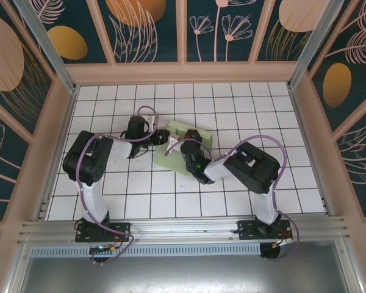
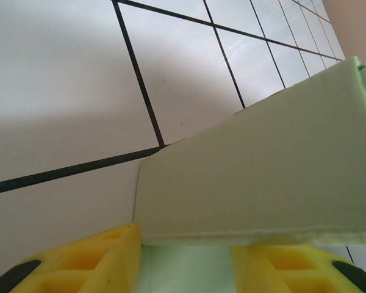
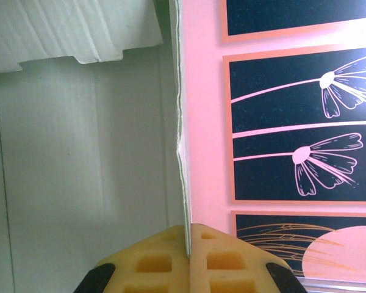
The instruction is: Fold the paper box
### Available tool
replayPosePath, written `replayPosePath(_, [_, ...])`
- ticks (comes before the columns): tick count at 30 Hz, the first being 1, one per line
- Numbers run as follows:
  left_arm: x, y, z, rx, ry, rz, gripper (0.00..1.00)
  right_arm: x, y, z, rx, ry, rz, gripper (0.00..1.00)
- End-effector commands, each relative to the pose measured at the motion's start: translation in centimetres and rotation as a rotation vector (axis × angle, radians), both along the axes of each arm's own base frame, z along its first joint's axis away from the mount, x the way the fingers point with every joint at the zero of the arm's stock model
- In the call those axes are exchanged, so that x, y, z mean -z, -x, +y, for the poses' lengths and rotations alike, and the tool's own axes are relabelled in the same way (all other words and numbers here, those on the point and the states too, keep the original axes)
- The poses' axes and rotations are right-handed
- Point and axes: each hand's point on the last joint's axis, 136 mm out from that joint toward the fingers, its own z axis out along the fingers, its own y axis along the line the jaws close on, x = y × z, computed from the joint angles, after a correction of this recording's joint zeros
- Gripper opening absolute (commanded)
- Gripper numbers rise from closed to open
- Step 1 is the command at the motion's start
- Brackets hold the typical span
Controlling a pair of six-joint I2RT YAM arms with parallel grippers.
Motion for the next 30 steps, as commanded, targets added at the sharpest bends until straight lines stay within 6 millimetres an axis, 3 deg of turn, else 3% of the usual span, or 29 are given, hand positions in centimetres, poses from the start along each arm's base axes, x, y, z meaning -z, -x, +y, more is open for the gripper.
replayPosePath(1, [-1.7,-1.5,-0.9,0.004,0.026,-0.072,0.39,1.2,0.7,1.3,-0.047,-0.008,0.055,0.0])
replayPosePath(12, [-2.2,-1.7,-1.7,-0.004,0.058,-0.085,0.35,2.3,1.0,2.0,-0.053,-0.013,0.094,0.0])
replayPosePath(30, [-2.6,-1.7,-1.7,-0.006,0.031,-0.092,0.18,2.2,0.9,2.0,-0.041,-0.027,0.096,0.0])
